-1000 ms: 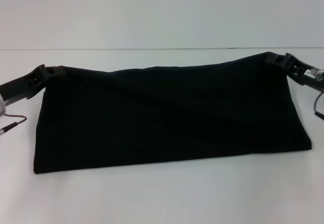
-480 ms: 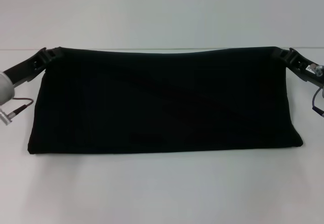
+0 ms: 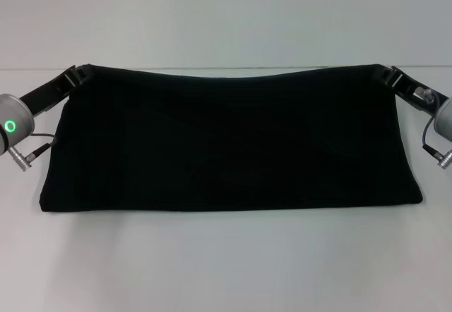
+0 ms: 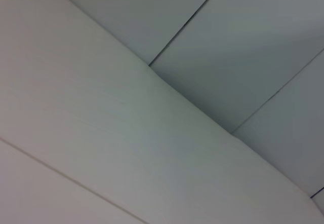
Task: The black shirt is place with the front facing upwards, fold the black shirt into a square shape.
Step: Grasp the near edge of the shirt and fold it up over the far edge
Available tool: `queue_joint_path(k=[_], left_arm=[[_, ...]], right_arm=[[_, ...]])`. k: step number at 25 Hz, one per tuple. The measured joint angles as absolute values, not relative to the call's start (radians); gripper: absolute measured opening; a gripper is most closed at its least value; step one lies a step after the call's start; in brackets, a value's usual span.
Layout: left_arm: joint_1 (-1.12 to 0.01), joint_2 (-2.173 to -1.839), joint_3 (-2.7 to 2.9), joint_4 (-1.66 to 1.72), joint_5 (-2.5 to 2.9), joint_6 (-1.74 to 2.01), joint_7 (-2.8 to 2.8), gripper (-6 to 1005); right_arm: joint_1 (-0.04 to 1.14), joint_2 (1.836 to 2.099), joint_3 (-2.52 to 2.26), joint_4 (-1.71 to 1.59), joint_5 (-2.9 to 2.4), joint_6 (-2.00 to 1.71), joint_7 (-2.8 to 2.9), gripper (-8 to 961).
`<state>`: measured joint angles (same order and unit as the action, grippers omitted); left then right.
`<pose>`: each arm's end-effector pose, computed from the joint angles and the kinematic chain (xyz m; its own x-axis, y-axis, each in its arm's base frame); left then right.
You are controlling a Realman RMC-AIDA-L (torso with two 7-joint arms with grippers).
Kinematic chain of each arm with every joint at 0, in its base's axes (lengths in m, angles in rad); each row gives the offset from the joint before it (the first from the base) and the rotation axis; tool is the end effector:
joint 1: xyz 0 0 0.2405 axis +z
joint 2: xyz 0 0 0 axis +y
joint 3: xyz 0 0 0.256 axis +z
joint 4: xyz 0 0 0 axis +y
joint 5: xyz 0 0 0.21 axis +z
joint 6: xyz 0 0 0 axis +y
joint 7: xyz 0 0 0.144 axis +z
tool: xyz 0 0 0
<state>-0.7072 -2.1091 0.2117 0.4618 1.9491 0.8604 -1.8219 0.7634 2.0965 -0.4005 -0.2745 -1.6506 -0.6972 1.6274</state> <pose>-0.3079 0.4211 0.0256 0.0870 0.4528 0.8873 0.9957 -0.0690 -0.0624 0.2874 0.4355 -0.0113 0.1132 -0.4621 -0.8796 -0.9934 -0.0686 -0.0918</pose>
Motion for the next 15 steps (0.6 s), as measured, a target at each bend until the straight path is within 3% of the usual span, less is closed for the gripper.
queue_joint_path(k=[12, 15], left_arm=[[-0.711, -2.161, 0.211, 0.416, 1.767, 0.792, -1.685, 45], [-0.709, -2.159, 0.212, 0.370, 1.679, 0.797, -1.551, 50]], right_arm=[[0.821, 2.100, -0.396, -0.208, -1.493, -0.640, 1.337, 83], [0.821, 2.100, -0.395, -0.205, -1.471, -0.640, 1.326, 198]])
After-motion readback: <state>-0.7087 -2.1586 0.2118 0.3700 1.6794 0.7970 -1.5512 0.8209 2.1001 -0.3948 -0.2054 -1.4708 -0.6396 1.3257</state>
